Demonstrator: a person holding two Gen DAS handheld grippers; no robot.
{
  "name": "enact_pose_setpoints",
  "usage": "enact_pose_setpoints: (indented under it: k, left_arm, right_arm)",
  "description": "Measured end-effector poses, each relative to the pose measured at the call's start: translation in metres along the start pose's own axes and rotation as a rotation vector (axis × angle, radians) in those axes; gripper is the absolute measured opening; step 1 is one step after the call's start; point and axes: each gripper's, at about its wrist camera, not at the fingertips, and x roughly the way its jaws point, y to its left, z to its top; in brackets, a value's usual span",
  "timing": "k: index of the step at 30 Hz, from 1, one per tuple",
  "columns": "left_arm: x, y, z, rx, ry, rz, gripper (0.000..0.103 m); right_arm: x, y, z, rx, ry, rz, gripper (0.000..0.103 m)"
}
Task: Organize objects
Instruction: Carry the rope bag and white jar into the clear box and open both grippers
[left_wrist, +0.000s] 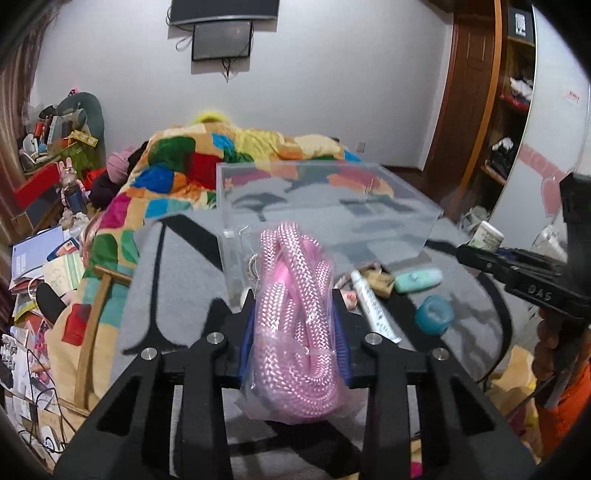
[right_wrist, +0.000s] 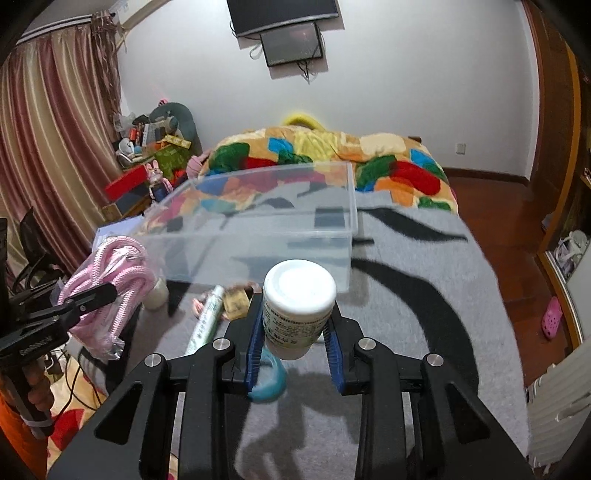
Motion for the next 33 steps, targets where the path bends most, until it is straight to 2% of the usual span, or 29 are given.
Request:
enact_pose_setpoints:
  k: [8,15,19,25,30,33]
  left_arm:
    - [-0.010,0.023,0.049,-0.075,-0.086,-0.031,0.035]
    - [0.018,0.034,0.089,-0.105,-0.100,-0.011,0.035]
    - [0.053,0.034,0.102,-0.108,-0.049,0.009,0.035]
    - [0.113,0.027,0.112,-0.094,0.050,0.013,0.035]
    - [0.141,0.010,0.111,-0.026,0.104,0.032,0.035]
    - [0.149,0.008,0.106,-0.015,0.158,0.014,0.036]
  right_arm:
    - [-0.002,0.013,0.046,-0.026,-0.064,-0.006,0.027]
    - [0.026,0.018,0.084,-0.032,-0.058,-0.012,0.027]
    - [0.059,0.020,0.097,-0.051,-0.004,-0.039,0.027]
    - [0.107,0.019,0.096,-0.056,0.110,-0.050,0.027]
    - [0.133,0.027,0.089,-0.097,0.193,-0.044,0.027]
    - [0.134,0.030,0.084,-0.120,0.210,-0.040,0.027]
